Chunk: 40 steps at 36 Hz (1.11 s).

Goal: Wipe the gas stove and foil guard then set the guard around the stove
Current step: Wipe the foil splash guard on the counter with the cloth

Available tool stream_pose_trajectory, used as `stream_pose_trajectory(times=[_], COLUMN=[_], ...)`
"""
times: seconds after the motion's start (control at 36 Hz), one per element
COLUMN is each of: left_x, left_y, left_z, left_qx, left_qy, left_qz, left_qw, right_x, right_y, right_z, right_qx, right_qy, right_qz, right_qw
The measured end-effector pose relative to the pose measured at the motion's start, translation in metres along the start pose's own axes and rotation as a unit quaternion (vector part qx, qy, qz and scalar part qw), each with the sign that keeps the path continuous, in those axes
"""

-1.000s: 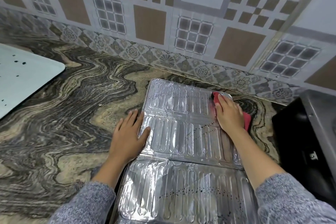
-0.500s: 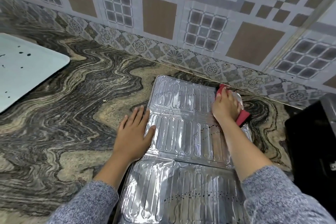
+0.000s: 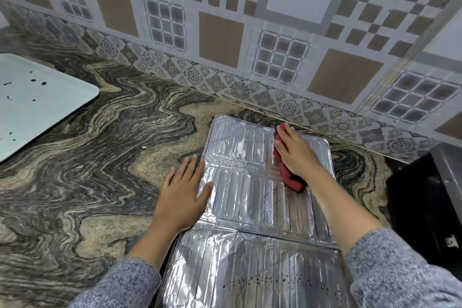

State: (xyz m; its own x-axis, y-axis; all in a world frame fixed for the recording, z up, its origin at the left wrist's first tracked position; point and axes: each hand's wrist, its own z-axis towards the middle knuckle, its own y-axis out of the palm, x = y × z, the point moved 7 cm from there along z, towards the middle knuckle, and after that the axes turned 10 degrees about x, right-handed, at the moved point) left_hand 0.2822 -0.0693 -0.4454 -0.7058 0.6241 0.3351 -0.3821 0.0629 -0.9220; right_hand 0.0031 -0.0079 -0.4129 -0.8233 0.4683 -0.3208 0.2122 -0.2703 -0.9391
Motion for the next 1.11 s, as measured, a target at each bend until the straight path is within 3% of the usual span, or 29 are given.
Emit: stream_pose_trajectory(times=[0.11,0.25,0.42,0.72,0.86,1.0,1.11], left_x=[0.001,0.0,0.001,0.001,0.001,-0.002,-0.001], left_y=[0.0,0.0,-0.001,0.0,-0.001,-0.014,-0.02], left_z=[0.0,0.0,0.0,0.0,0.0,-0.006,-0.034], left_qx=[0.001,-0.005,-0.006,-0.014,-0.034,-0.054,-0.07], left_qy=[-0.001,-0.005,-0.005,-0.007,-0.014,-0.018,-0.012], left_qz=[-0.005,-0.004,-0.005,-0.001,-0.027,-0.121,-0.082], left_qw=[1.0,1.0,1.0,1.0,0.999,0.991,0.994], right_x=[0.003,0.002,-0.008,-0.056,-0.058,-0.06,-0.061], right_y=[0.007,0.01,0.019,0.04,0.039,0.035,0.034], right_z=[-0.001,-0.005,-0.003,0.005,0.004,0.003,0.002], right_qx=[0.041,0.139,0.159,0.122,0.112,0.103,0.117], right_qy=[0.018,0.133,0.193,0.124,0.121,0.124,0.134], right_qz=[0.013,-0.013,-0.004,0.008,0.008,0.009,0.011], right_qw=[0.999,0.981,0.968,0.985,0.986,0.987,0.984])
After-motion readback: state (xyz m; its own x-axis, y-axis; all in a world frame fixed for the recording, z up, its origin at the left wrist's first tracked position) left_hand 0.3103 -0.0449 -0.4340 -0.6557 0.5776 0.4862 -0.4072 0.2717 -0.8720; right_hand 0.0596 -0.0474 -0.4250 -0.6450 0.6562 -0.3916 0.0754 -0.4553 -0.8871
